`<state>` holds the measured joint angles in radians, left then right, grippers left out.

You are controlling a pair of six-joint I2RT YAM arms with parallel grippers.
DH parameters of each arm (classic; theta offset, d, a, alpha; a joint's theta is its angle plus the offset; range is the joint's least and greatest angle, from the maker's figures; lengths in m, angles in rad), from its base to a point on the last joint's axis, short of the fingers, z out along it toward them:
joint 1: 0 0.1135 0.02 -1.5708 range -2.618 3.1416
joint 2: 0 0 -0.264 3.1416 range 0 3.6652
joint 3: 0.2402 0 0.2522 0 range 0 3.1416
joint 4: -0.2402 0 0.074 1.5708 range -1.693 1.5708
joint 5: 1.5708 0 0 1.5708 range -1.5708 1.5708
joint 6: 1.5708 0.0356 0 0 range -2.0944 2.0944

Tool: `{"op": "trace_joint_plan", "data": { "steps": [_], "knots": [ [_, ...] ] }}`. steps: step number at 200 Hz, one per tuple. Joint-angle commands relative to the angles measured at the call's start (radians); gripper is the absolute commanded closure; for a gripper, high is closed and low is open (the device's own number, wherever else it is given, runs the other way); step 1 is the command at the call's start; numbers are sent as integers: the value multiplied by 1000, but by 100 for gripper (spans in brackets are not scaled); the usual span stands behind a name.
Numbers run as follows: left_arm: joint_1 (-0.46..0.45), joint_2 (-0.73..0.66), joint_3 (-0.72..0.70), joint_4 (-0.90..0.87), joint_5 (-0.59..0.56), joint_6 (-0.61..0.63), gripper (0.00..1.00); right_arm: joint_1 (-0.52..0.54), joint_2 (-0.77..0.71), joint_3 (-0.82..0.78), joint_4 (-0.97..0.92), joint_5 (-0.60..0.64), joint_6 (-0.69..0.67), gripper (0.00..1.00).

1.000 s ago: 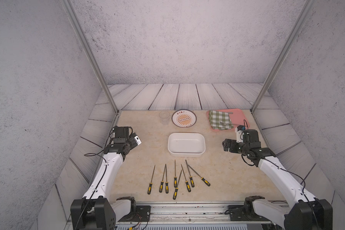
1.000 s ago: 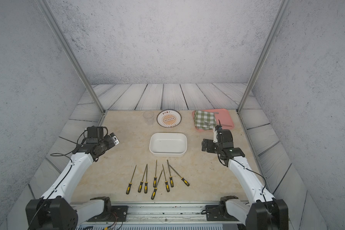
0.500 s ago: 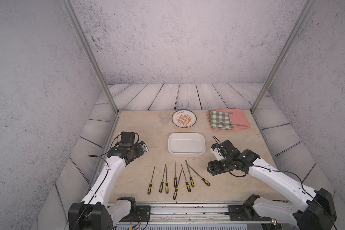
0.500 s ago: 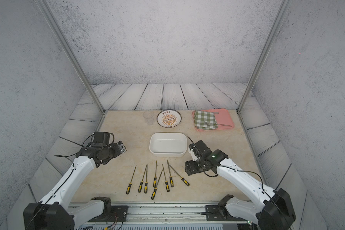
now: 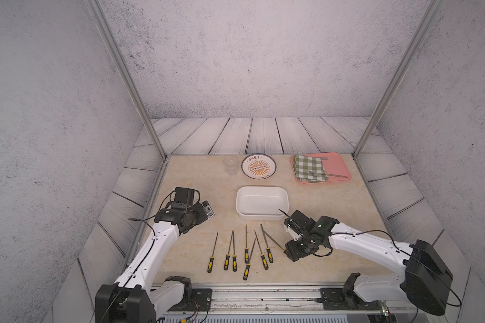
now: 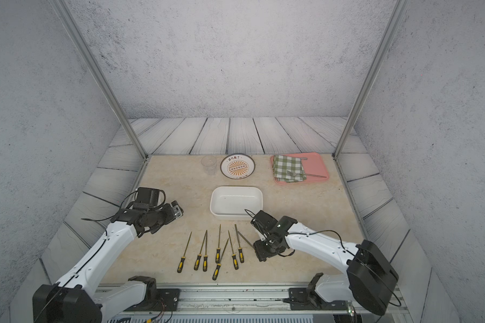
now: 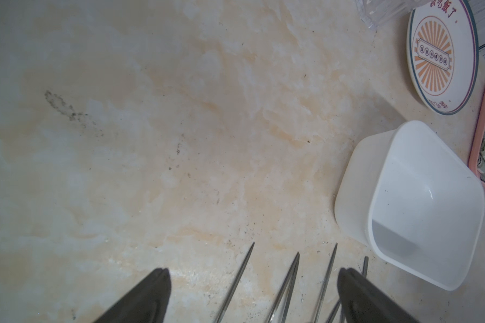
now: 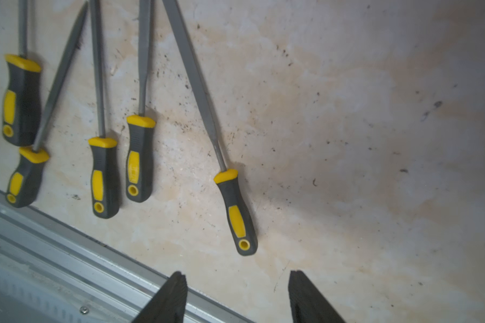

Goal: Put the file tool into the storage box
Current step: Pick up the file tool from the center of the board.

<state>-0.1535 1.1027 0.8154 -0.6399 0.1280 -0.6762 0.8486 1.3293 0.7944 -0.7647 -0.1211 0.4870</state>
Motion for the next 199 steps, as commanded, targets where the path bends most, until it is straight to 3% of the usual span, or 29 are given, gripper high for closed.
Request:
{"op": "trace_joint_plan", "data": {
  "steps": [1, 97, 199],
  "knots": [
    [-9, -9, 13, -23, 4, -5, 2, 9, 28, -10, 47, 23, 10, 38],
    [-34, -47, -18, -31, -8, -10, 2, 38, 159, 14, 100, 60, -22, 45],
    [-52, -59, -1, -64, -22, 3, 1, 64, 219, 25, 104, 98, -94, 73]
  ]
}}
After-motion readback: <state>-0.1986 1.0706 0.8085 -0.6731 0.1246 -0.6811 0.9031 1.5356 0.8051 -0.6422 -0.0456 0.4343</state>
